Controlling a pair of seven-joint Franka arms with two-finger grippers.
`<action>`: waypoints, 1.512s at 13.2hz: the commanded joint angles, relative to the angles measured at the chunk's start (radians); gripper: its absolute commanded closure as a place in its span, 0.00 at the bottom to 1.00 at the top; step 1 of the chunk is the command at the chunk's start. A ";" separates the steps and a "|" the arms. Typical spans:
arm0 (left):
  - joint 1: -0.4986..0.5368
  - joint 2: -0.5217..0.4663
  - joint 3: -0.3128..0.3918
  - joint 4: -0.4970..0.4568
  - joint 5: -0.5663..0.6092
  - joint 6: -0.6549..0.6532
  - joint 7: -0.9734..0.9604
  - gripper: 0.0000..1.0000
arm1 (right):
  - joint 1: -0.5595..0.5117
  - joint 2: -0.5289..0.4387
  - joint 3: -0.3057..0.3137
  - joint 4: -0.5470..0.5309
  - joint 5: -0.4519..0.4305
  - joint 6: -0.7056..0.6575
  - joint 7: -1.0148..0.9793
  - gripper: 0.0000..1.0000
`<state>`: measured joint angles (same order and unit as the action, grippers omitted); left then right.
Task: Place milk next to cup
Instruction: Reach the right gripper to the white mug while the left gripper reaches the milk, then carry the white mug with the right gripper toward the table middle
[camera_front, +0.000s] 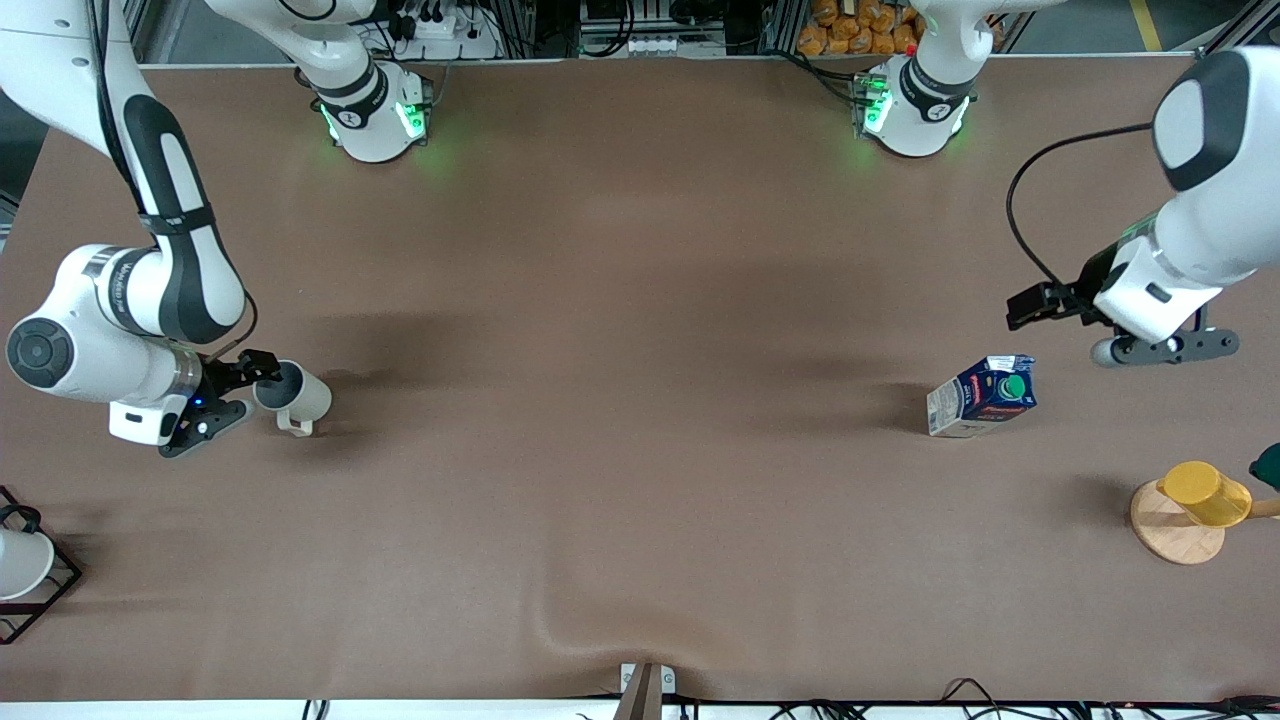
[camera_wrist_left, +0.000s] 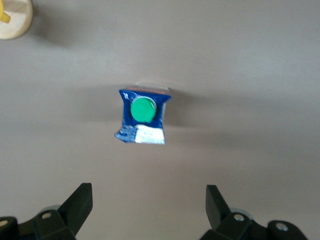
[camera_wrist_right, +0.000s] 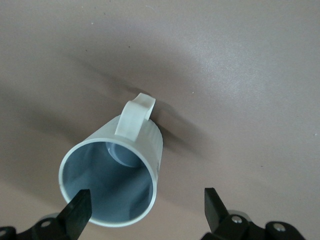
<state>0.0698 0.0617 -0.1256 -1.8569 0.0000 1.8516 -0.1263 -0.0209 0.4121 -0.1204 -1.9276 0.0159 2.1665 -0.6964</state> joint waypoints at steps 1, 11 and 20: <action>-0.001 0.082 -0.005 0.025 0.098 0.061 -0.018 0.00 | -0.005 0.002 0.010 -0.056 -0.014 0.091 -0.011 0.06; -0.018 0.225 -0.008 0.027 0.101 0.179 -0.079 0.00 | -0.007 -0.029 0.010 -0.051 -0.014 0.035 -0.037 1.00; -0.010 0.293 -0.008 0.021 0.110 0.181 -0.072 0.00 | 0.194 -0.010 0.016 0.240 0.079 -0.189 0.397 1.00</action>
<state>0.0568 0.3424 -0.1288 -1.8422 0.0805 2.0372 -0.1936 0.1120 0.3912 -0.0995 -1.7602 0.0329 1.9994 -0.4158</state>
